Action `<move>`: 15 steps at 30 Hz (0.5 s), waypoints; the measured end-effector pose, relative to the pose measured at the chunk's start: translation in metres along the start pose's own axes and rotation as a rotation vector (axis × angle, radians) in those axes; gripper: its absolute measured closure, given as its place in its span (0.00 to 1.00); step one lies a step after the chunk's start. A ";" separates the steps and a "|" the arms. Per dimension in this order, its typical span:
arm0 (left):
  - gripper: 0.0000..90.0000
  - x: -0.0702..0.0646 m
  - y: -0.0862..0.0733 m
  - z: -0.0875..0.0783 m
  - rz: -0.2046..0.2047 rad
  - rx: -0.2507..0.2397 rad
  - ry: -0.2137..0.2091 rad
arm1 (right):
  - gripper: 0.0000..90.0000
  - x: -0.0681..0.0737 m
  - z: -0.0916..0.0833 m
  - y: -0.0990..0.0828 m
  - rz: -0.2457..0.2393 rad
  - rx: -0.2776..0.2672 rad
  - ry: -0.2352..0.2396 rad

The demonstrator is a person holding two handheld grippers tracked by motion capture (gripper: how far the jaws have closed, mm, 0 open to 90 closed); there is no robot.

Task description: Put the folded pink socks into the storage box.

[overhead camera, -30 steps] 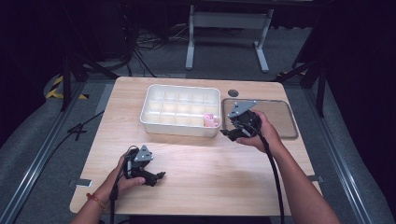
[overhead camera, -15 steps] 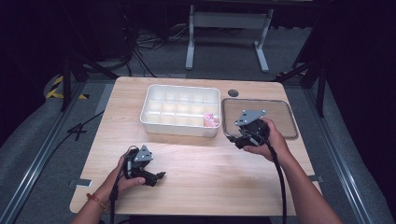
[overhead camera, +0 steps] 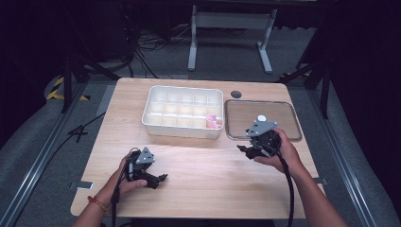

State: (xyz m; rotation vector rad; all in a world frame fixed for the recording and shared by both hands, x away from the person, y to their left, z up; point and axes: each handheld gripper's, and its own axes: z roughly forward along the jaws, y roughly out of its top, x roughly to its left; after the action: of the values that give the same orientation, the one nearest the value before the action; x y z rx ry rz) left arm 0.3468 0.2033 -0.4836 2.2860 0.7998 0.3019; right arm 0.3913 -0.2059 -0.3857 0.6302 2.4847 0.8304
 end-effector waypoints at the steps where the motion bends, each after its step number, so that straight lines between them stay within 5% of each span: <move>1: 0.07 0.000 0.000 0.000 0.000 0.000 0.000 | 0.39 0.001 0.000 -0.002 0.000 0.000 -0.001; 15: 0.07 0.000 0.000 0.000 0.001 0.000 0.000 | 0.38 0.010 0.001 -0.033 0.015 0.031 0.011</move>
State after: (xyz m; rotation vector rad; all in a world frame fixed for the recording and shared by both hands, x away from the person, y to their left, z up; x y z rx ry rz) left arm 0.3468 0.2034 -0.4836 2.2866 0.7994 0.3023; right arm 0.3748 -0.2233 -0.4102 0.6572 2.5100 0.8042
